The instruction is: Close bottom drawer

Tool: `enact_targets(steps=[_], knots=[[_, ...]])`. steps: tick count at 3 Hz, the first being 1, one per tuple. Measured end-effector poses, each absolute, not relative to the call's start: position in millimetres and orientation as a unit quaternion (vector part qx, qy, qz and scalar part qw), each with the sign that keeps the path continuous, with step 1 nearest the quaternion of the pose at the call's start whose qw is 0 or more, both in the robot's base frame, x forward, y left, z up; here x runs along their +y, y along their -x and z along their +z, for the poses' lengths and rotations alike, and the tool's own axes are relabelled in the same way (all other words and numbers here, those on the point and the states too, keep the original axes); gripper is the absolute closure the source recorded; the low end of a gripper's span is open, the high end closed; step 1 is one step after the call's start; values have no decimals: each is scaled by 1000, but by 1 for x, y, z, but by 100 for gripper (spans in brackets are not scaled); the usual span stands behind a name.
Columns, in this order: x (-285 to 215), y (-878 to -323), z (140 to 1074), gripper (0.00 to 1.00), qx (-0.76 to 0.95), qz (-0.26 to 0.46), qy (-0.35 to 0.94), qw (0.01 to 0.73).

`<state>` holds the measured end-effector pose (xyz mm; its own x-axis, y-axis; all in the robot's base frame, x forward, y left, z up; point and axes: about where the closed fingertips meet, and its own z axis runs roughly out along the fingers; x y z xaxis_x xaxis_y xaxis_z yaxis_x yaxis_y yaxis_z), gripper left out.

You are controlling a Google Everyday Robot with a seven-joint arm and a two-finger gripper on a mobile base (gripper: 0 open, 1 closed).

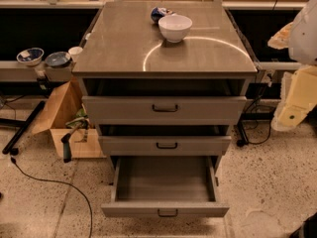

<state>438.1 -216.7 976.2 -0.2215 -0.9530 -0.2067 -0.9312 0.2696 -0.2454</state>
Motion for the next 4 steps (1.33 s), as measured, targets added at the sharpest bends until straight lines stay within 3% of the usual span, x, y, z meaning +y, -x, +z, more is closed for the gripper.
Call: enact_targets(steps=[1,2,4], knots=[[-217,-438,976,0,781,-34,603,159],[-217,-438,976,14,781,-34,603,159],[-217,-436,971,61,782,-27,600,164]])
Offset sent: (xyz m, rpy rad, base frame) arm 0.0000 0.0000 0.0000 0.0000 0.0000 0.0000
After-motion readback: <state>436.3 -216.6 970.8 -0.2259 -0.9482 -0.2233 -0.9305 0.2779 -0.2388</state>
